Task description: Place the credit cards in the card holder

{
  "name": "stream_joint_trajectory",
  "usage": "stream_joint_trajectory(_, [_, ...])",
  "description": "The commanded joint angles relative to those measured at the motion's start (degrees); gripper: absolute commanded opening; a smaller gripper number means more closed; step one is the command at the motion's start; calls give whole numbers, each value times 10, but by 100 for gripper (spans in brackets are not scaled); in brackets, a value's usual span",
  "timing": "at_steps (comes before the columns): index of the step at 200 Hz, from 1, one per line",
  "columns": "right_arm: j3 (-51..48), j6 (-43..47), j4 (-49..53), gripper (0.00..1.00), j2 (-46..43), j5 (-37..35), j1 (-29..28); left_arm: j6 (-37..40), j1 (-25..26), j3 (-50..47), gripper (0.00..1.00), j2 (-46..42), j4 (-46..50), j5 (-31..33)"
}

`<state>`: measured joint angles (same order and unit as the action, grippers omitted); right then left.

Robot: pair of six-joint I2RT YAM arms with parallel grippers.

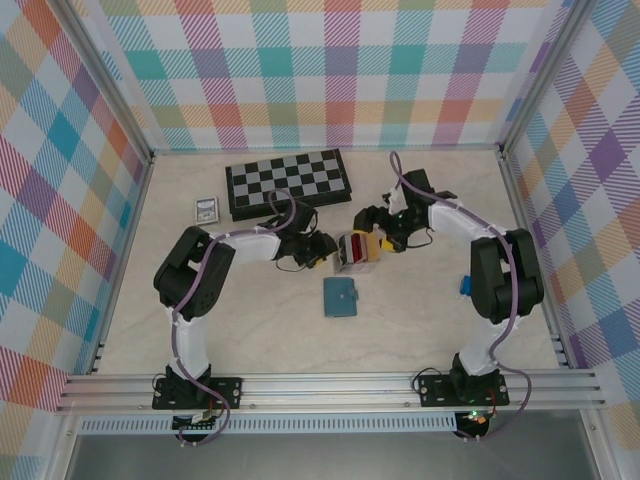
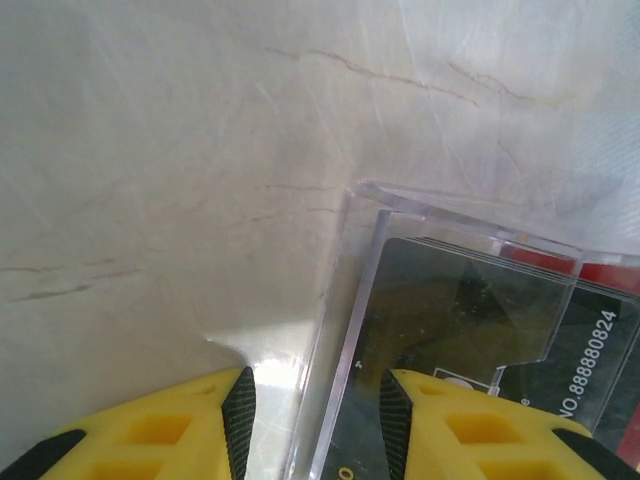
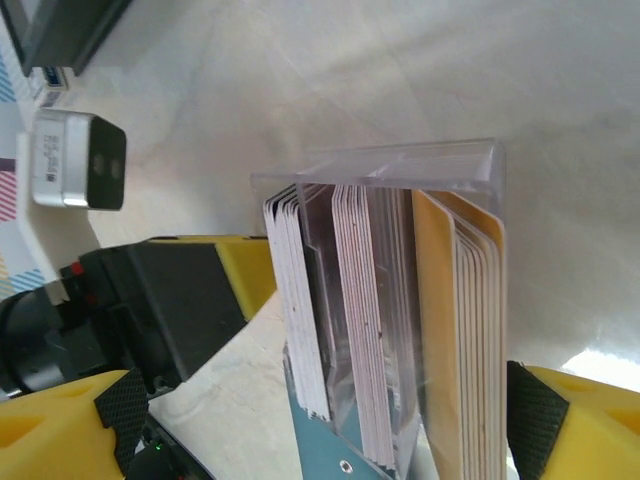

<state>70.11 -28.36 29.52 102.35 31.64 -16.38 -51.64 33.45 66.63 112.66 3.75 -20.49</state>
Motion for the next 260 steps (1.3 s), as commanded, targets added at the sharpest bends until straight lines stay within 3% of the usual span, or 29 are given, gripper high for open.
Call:
stream_joint_trajectory(1, [-20, -11, -19, 93, -29, 7, -13, -6, 30, -28, 40, -9, -2, -18])
stream_joint_trajectory(22, [-7, 7, 27, 93, -28, -66, -12, -7, 31, -37, 40, -20, 0, -8])
stream_joint_trajectory(40, [39, 19, 115, 93, -38, -201, -13, 0, 31, -39, 41, -40, 19, 12])
stream_joint_trajectory(60, [70, 23, 157, 89, -60, -284, -22, 2, 31, -50, 41, -68, 26, 34])
stream_joint_trajectory(92, [109, 43, 175, 75, -62, -318, -92, 8, 30, -59, 42, -116, 43, 74])
stream_joint_trajectory(110, [121, 37, 174, 61, -47, -333, -132, 8, 29, -71, 43, -149, 57, 109])
stream_joint_trajectory(149, [169, 25, 202, 53, 25, -407, -204, -3, 28, -125, 44, -232, 79, 187])
stream_joint_trajectory(186, [214, 20, 234, 47, 89, -476, -232, -25, 26, -186, 47, -302, 81, 242])
stream_joint_trajectory(260, [254, 37, 262, 40, 150, -525, -259, -40, 25, -224, 48, -344, 89, 271])
